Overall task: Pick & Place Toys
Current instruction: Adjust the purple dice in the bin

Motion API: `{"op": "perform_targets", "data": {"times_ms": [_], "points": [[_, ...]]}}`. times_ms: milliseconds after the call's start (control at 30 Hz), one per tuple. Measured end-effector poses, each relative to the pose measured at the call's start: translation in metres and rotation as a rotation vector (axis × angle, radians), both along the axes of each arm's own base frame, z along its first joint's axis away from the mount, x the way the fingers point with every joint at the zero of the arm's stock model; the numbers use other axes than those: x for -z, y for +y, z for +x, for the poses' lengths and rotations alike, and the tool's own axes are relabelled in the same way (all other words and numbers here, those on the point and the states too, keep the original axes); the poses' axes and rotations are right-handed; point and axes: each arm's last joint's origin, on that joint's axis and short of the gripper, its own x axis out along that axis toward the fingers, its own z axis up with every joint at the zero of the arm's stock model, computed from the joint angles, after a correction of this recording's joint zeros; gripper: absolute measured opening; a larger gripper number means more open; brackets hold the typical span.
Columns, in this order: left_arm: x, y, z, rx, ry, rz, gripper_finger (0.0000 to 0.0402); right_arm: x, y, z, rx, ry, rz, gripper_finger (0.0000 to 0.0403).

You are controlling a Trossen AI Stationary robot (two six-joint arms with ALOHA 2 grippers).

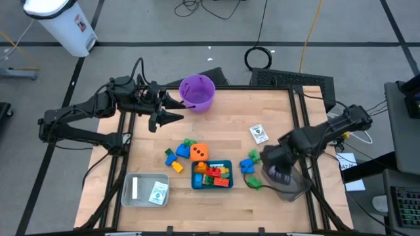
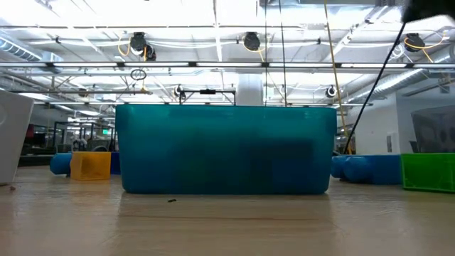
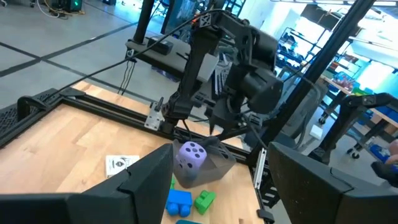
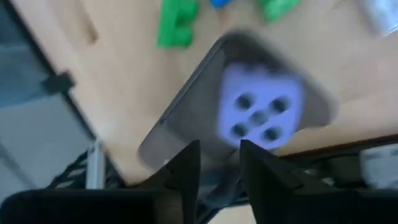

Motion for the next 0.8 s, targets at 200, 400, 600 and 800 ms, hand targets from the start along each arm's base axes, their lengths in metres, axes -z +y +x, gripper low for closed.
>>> {"op": "perform_targets", "data": {"times_ms": [200, 400, 600, 800], "points": [[0.000, 0.000, 0.000, 0.000, -0.001, 0.001, 0.0269, 0.035, 0.006, -0.031, 0.087, 0.107, 0.061, 0.0068], [0.000, 0.000, 0.000, 0.000, -0.001, 0.001, 0.0269, 0.066, 0.004, -0.058, 0.211, 0.183, 0.160, 0.0042], [0.000, 0.000, 0.000, 0.000, -0.002, 0.001, 0.0269, 0.101, 0.006, -0.065, 0.277, 0.133, 0.228, 0.0010], [0.000, 0.000, 0.000, -0.002, -0.002, 0.007, 0.0269, 0.126, 0.003, -0.069, 0.321, 0.138, 0.230, 0.0006]]}}
